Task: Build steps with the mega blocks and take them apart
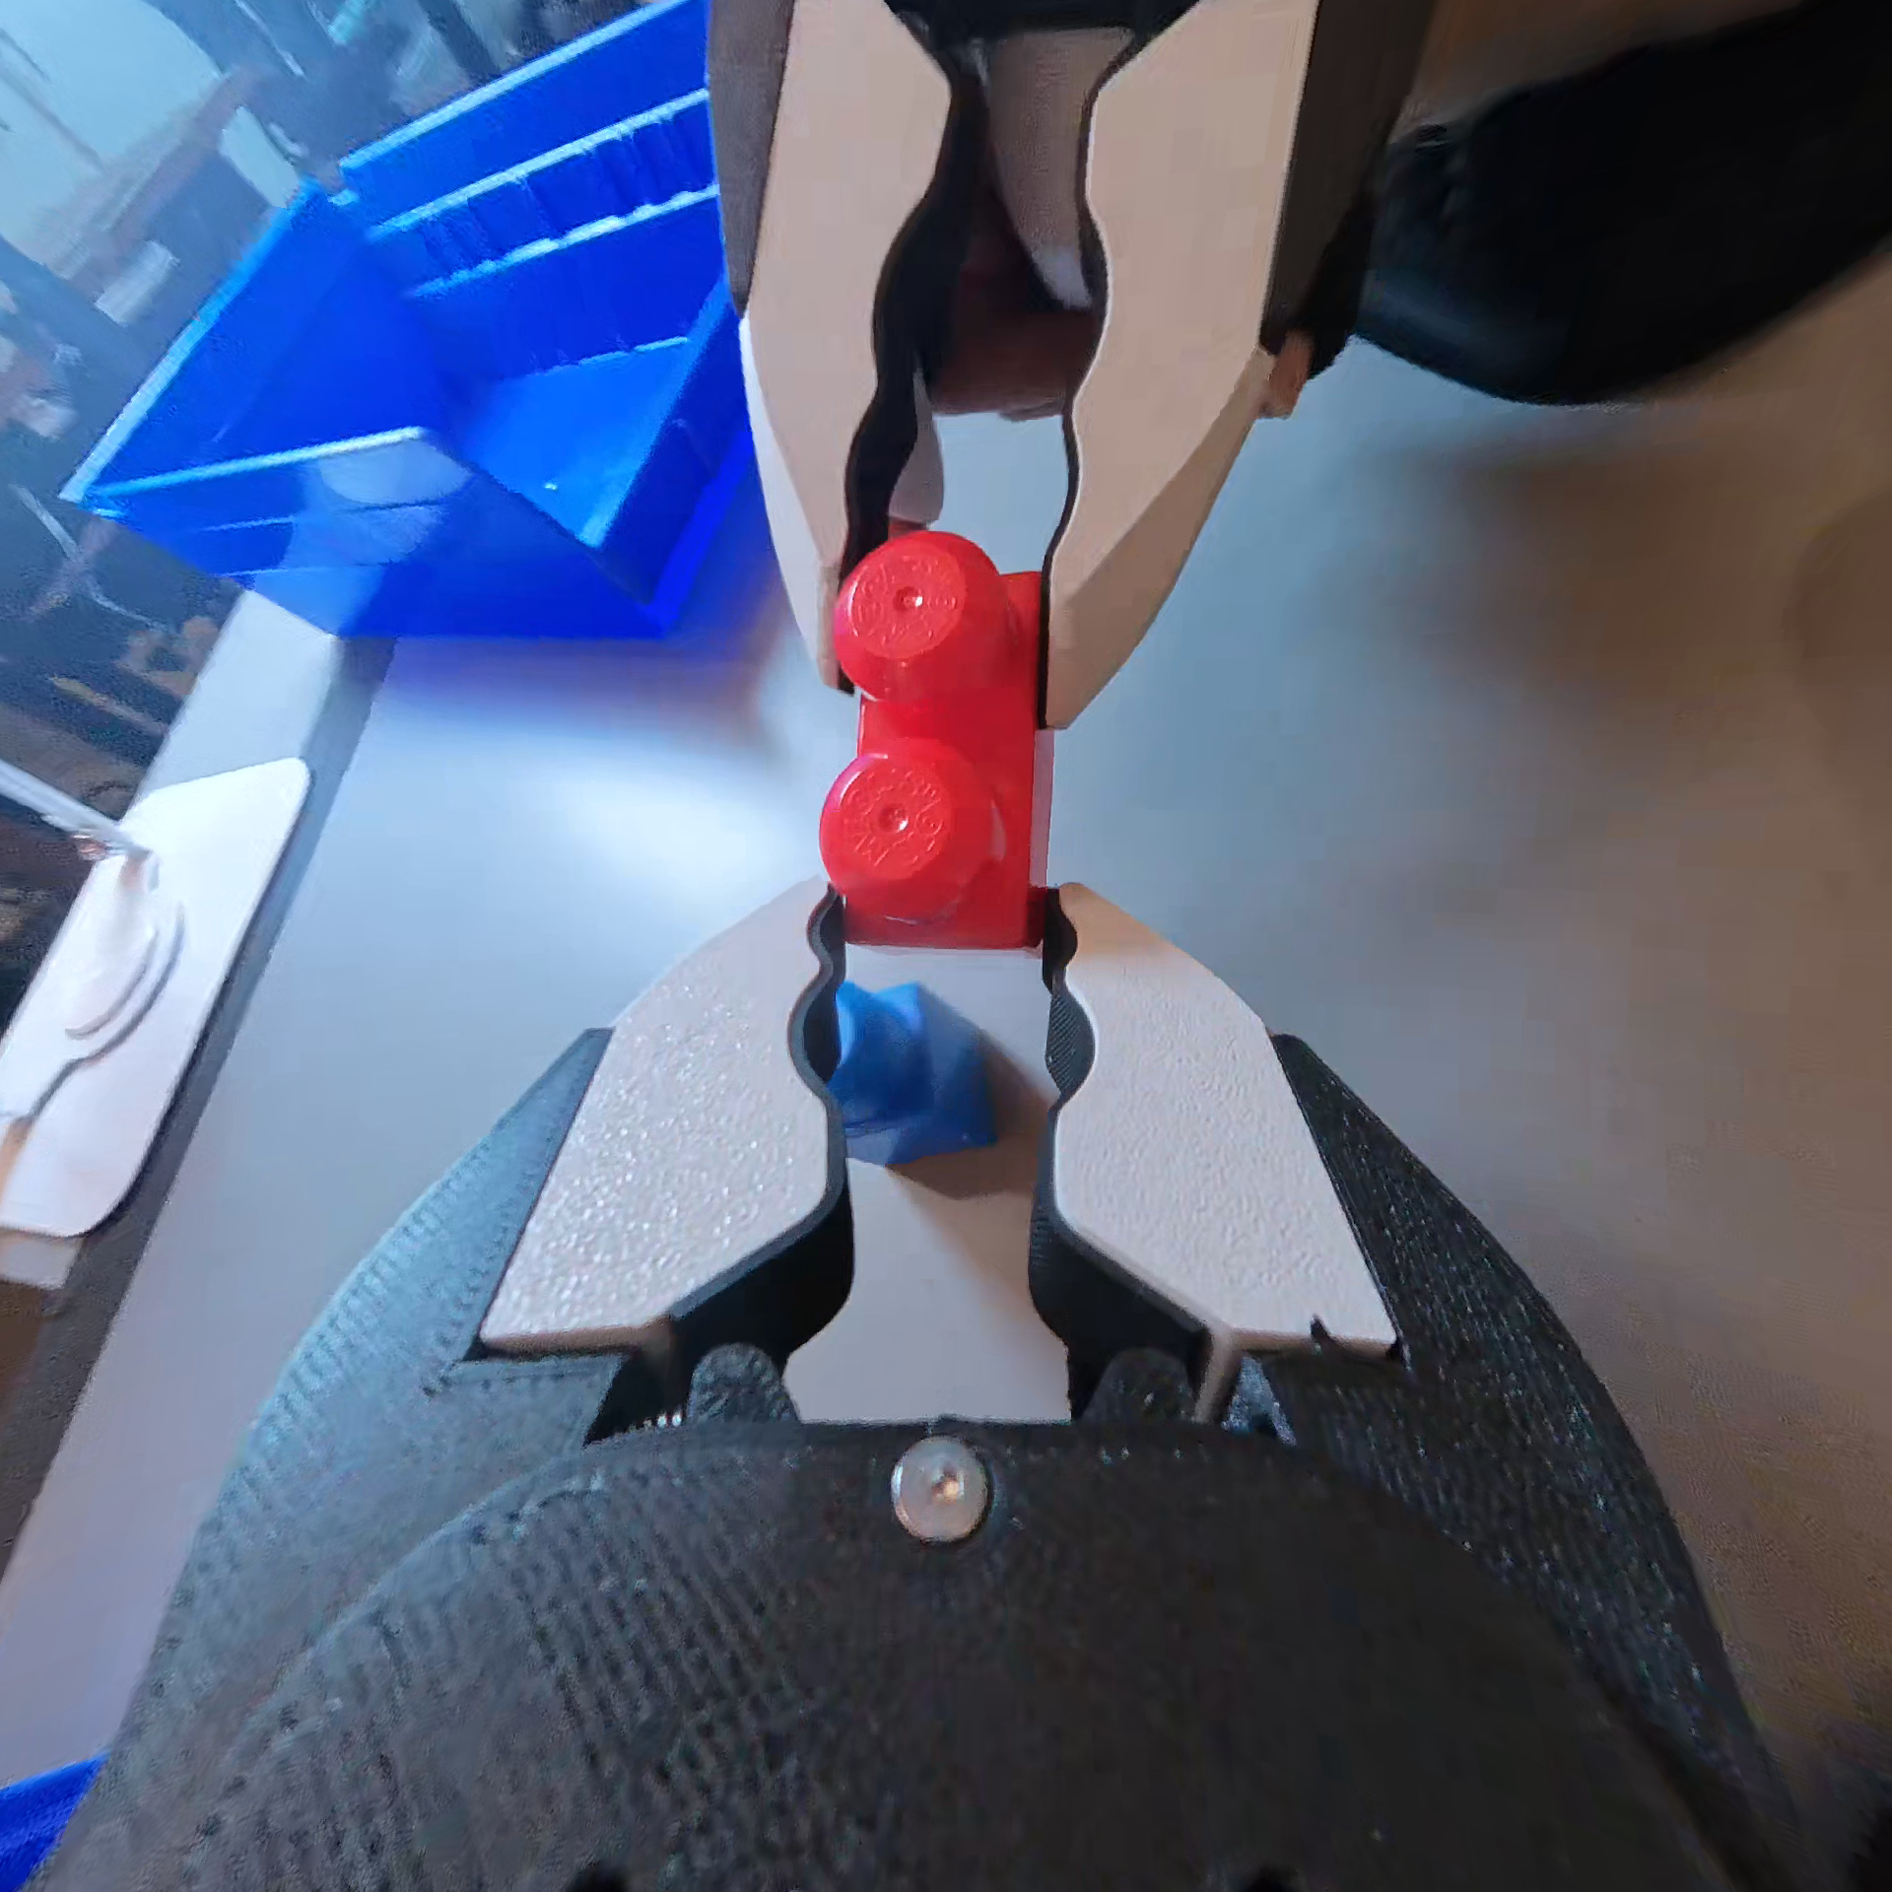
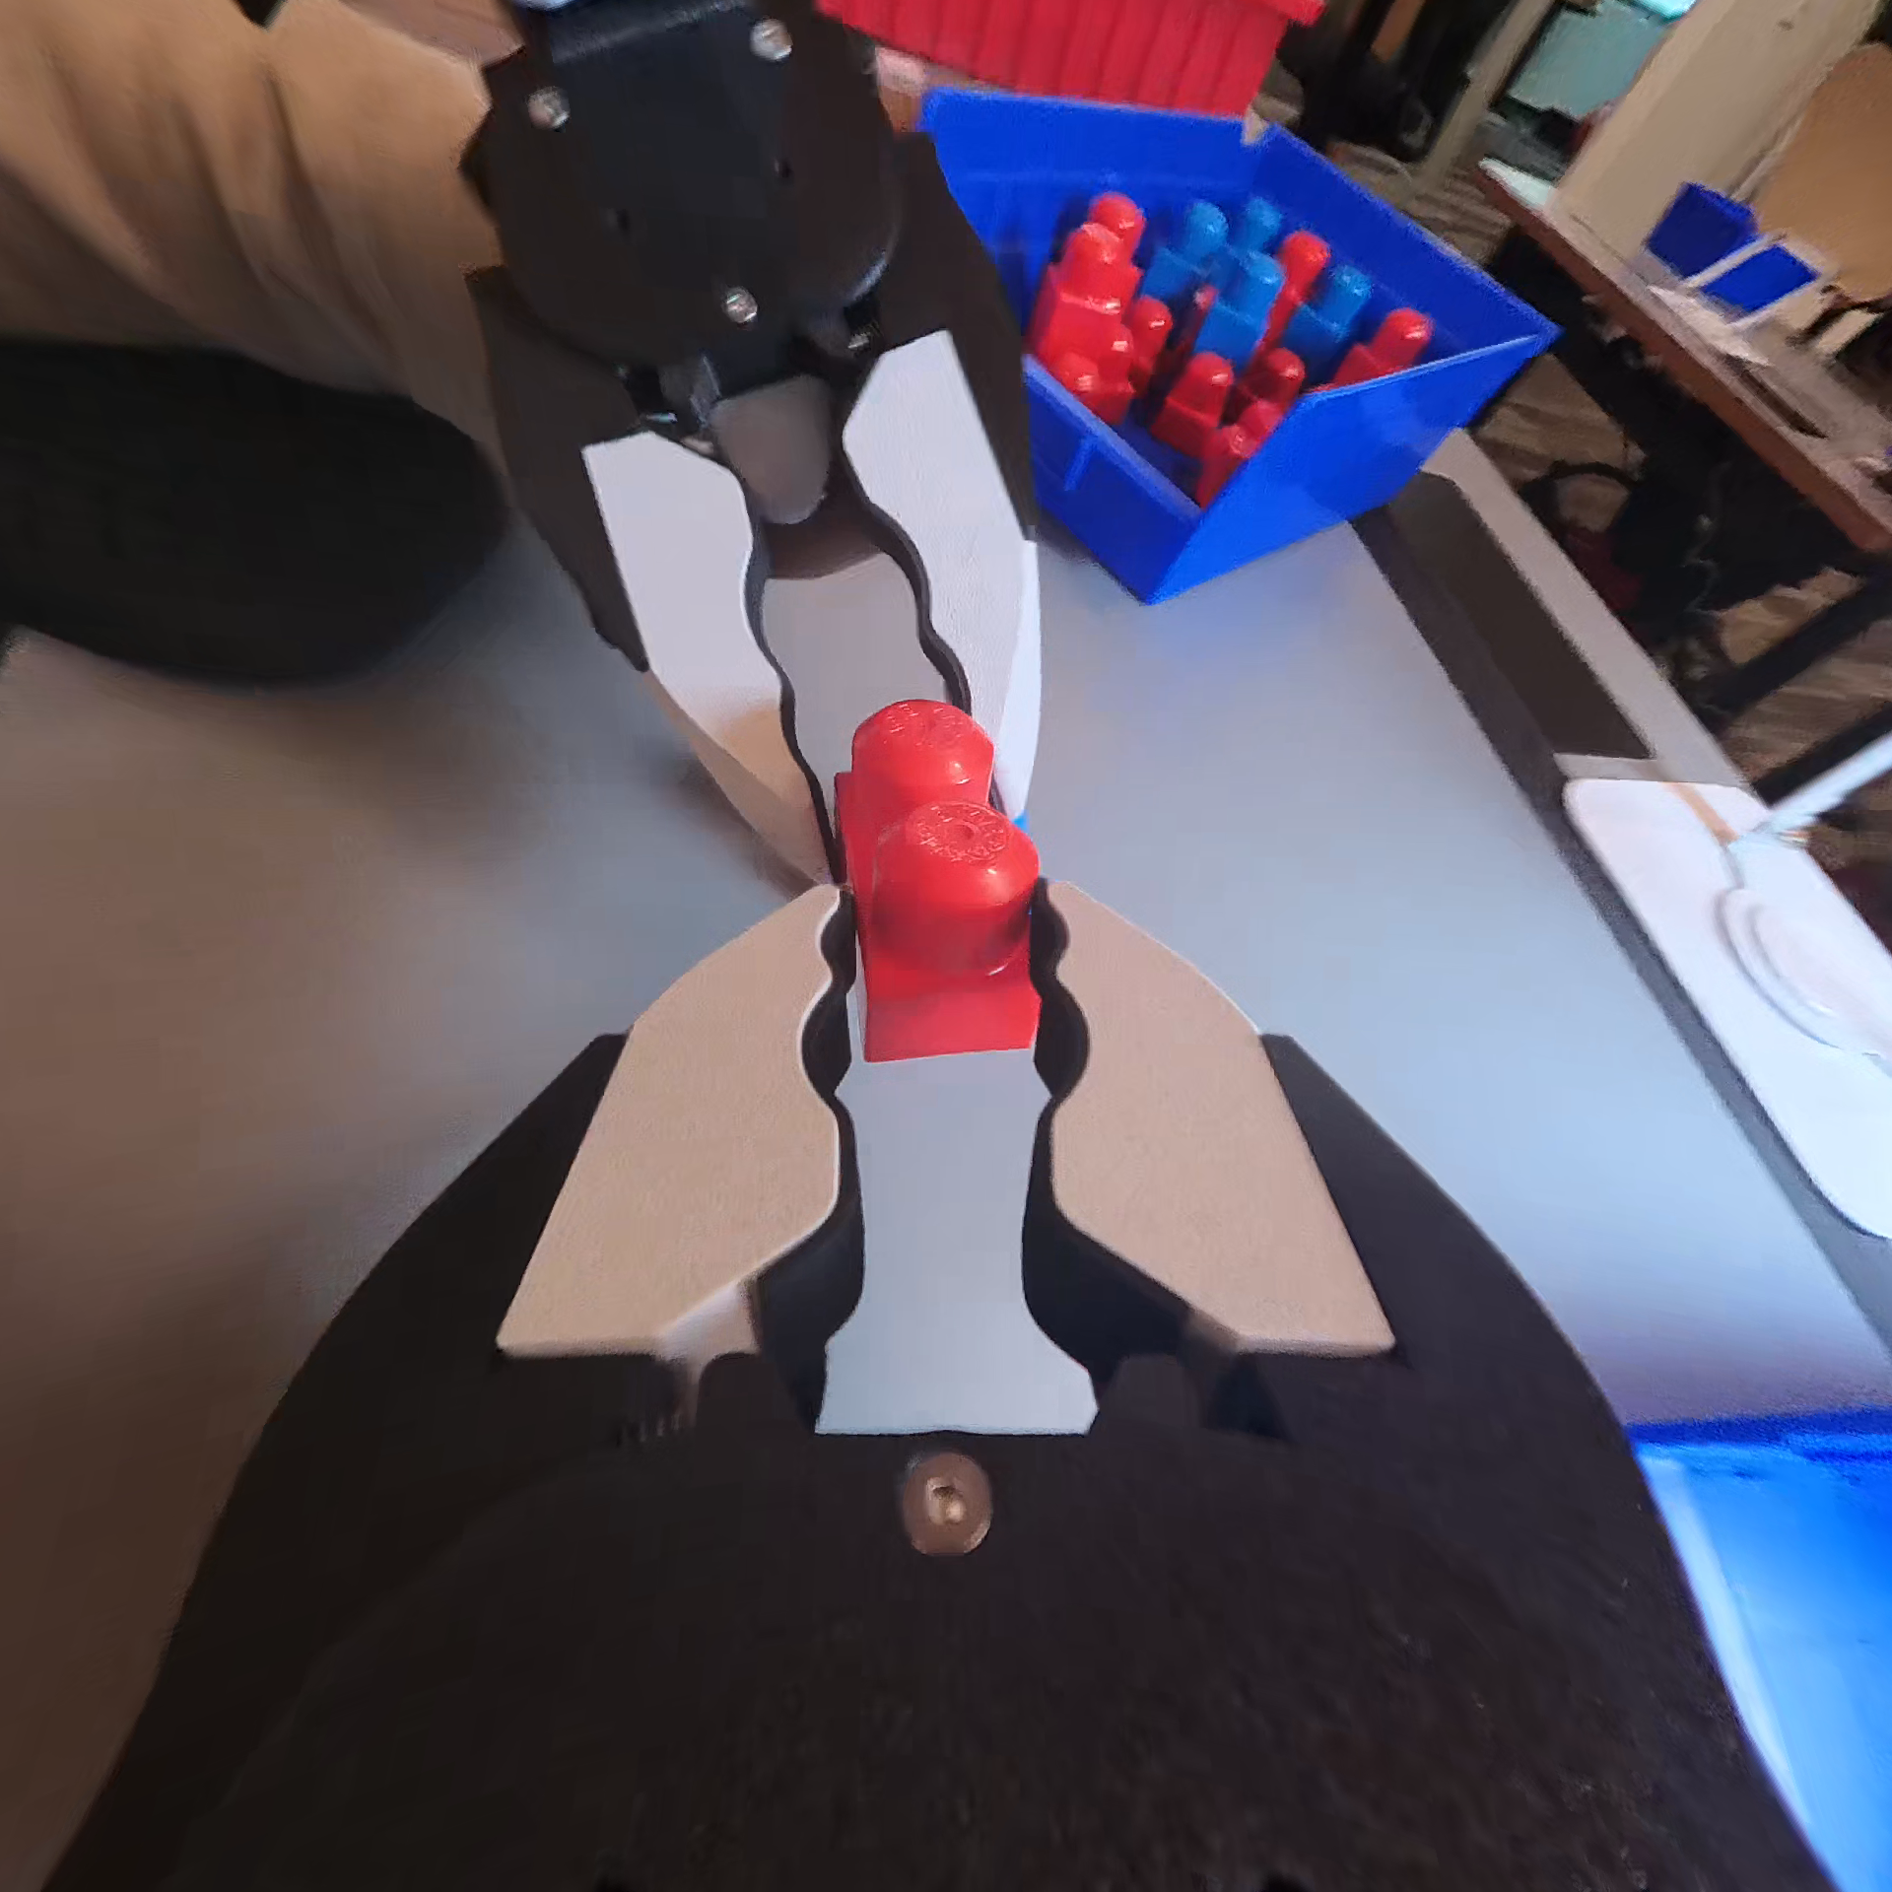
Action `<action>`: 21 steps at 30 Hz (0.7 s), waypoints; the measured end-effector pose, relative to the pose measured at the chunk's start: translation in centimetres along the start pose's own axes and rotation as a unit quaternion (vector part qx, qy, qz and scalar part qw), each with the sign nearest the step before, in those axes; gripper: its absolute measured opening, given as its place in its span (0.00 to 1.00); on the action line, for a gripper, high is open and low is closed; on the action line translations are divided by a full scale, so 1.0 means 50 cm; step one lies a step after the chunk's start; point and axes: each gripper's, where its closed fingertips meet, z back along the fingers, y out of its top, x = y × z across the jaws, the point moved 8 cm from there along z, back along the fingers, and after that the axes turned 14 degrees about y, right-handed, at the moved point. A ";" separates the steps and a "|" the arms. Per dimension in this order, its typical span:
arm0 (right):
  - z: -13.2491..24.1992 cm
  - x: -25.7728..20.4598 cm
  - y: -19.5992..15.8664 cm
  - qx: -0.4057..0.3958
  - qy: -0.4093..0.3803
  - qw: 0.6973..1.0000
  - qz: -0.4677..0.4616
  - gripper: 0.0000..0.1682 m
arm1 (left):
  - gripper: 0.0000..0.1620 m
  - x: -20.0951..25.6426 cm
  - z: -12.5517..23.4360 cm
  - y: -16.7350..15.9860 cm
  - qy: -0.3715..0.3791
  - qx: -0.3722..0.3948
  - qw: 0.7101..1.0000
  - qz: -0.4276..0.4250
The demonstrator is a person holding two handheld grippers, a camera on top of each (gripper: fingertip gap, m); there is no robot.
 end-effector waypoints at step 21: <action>0.177 0.386 -0.226 -0.209 -0.374 0.861 -0.273 0.20 | 0.47 -0.032 -0.039 -0.089 0.005 -0.115 0.988 0.106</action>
